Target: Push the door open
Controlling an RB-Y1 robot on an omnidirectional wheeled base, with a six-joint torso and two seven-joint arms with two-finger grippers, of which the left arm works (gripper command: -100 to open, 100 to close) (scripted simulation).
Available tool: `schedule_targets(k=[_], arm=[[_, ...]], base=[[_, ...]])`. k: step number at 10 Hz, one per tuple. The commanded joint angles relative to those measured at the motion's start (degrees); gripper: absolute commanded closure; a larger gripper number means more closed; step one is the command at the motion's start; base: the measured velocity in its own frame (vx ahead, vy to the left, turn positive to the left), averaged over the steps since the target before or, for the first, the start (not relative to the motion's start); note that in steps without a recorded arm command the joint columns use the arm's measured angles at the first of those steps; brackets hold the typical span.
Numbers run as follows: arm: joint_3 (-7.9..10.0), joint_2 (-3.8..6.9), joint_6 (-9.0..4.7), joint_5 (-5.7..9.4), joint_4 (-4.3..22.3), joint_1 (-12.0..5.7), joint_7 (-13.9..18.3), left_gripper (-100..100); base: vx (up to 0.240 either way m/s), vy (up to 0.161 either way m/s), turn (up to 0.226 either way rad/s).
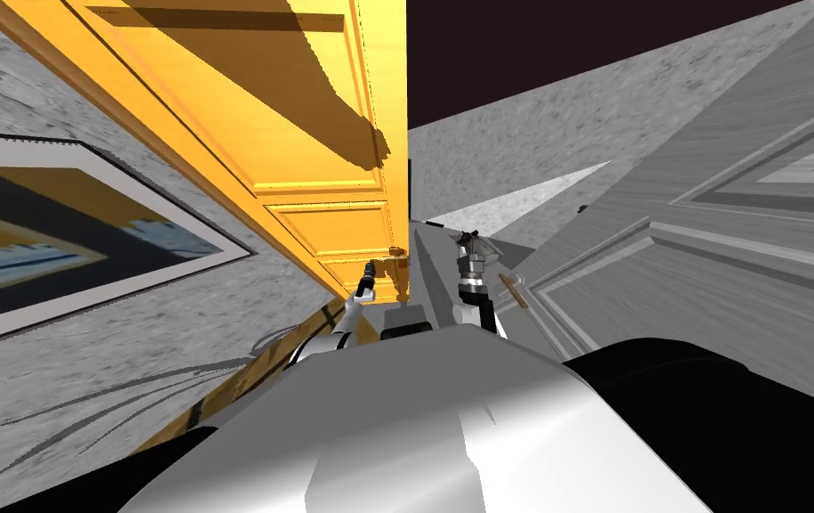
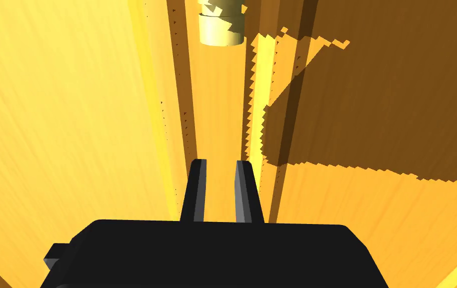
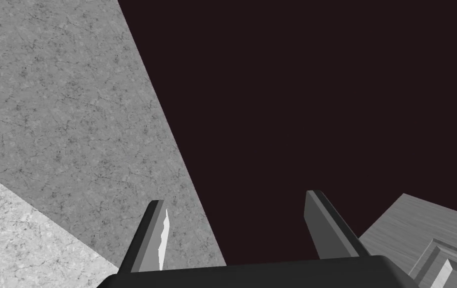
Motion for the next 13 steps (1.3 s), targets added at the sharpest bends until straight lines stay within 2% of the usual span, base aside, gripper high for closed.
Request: schedule_targets(k=[1,4,6,8,9,10,12,13], arm=[[-1.98,-1.18,0.46,1.20,-0.5,0.11,-0.9,-100],[-4.61,-3.78,0.31,2.99,0.2,-0.50,-2.3,-100],[-5.72,-5.27,0.25,3.75,0.6,-0.76,-2.9,-100],[-6.36,-6.31,0.21,4.19,0.7,-0.91,-3.3,-100],[-6.19,-5.80,-0.02,4.11,1.3,-1.22,-2.9,-100],[-6.16,-4.94,-0.13,4.14,1.4,-1.27,-3.0,-100],[-6.09,-4.15,-0.17,4.14,1.5,-1.28,-3.1,-100],[-5.99,-3.41,-0.22,4.14,1.5,-1.30,-3.2,-100]], base=[[-0.105,-0.084,0.223],[-0.116,-0.089,0.177],[-0.136,-0.134,0.101],[-0.094,-0.184,0.066],[-0.046,-0.084,0.017],[0.073,0.082,-0.001],[0.129,0.135,-0.008],[0.163,0.108,-0.004]])
